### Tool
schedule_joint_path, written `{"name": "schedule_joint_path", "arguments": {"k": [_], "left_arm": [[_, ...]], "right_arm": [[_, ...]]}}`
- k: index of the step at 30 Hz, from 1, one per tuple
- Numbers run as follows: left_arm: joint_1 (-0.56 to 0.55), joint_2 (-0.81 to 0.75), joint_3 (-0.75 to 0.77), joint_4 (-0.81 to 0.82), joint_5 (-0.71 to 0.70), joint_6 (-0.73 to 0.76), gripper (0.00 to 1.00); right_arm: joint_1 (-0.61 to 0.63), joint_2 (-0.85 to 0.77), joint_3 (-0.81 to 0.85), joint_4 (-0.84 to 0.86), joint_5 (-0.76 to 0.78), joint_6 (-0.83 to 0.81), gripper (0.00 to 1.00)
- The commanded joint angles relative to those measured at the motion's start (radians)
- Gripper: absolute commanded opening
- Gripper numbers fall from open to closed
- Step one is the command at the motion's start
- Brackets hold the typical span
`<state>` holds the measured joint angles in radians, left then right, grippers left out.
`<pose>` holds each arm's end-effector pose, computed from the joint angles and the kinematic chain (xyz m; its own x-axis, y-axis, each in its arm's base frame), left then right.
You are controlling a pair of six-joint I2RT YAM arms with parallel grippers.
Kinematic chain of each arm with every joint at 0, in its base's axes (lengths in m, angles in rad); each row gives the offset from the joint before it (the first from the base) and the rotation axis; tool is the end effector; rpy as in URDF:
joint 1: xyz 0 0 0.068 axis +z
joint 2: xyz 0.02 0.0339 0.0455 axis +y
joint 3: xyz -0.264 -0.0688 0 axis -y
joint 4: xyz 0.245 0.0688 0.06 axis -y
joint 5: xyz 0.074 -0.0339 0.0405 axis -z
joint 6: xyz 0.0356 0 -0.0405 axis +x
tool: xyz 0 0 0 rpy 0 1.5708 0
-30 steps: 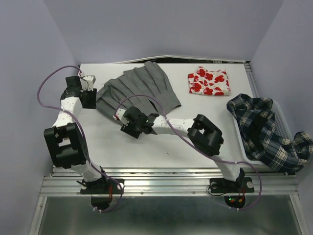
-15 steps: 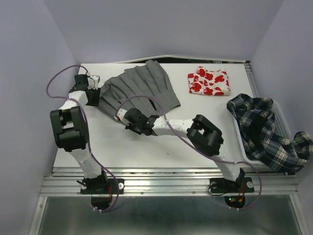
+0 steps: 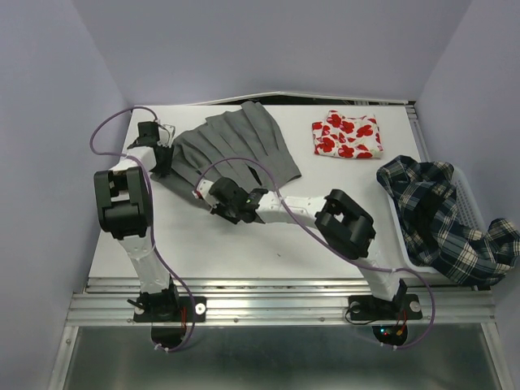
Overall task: Fold and stack the skirts
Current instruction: Flatten the skirt out
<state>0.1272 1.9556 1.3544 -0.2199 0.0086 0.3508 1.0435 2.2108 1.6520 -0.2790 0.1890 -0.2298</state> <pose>0.4263 0.0542 0.1889 -0.7234 0.2539 -0.6421 0.1358 0.9641 0.2283 0.2524 0.4202 0.1653 -0.1852 -0.7627 -0.6197 -0.8501 0.4407 -0.2884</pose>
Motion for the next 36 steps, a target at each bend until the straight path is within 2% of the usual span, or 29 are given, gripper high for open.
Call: {"name": "schedule_joint_path", "arguments": {"k": [1, 6, 11, 14, 19, 27, 29, 30, 32, 35, 36], "left_arm": [[0.008, -0.041, 0.0, 0.019, -0.11, 0.01, 0.49], [0.008, -0.13, -0.056, -0.009, -0.116, 0.054, 0.59], [0.008, -0.144, -0.097, -0.012, -0.125, 0.091, 0.59], [0.009, -0.101, -0.074, -0.024, -0.154, 0.094, 0.56], [0.023, -0.031, 0.098, -0.067, -0.229, 0.204, 0.48], [0.04, -0.041, 0.314, -0.097, -0.204, 0.47, 0.48], [0.064, -0.044, 0.371, -0.154, -0.063, 0.479, 0.48], [0.074, -0.055, 0.426, -0.236, 0.012, 0.476, 0.49], [0.078, -0.072, 0.459, -0.314, 0.219, 0.508, 0.5], [0.074, -0.161, 0.43, -0.446, 0.473, 0.629, 0.5], [0.057, -0.208, 0.413, -0.491, 0.503, 0.651, 0.51]], "right_arm": [[0.0, -0.08, -0.003, -0.04, -0.025, 0.036, 0.01], [-0.02, -0.089, 0.035, -0.057, -0.043, 0.056, 0.01], [-0.04, -0.109, 0.08, -0.066, -0.069, 0.069, 0.01], [-0.051, -0.122, 0.106, -0.081, -0.08, 0.072, 0.01], [-0.117, -0.201, 0.101, -0.103, -0.109, 0.083, 0.01], [-0.27, -0.353, -0.029, -0.111, -0.169, 0.061, 0.01], [-0.293, -0.352, -0.043, -0.114, -0.18, 0.061, 0.01], [-0.293, -0.346, -0.04, -0.115, -0.233, 0.058, 0.01], [-0.304, -0.323, -0.018, -0.115, -0.264, 0.066, 0.01], [-0.304, -0.287, 0.025, -0.114, -0.306, 0.083, 0.01], [-0.304, -0.263, 0.055, -0.115, -0.315, 0.084, 0.01]]}}
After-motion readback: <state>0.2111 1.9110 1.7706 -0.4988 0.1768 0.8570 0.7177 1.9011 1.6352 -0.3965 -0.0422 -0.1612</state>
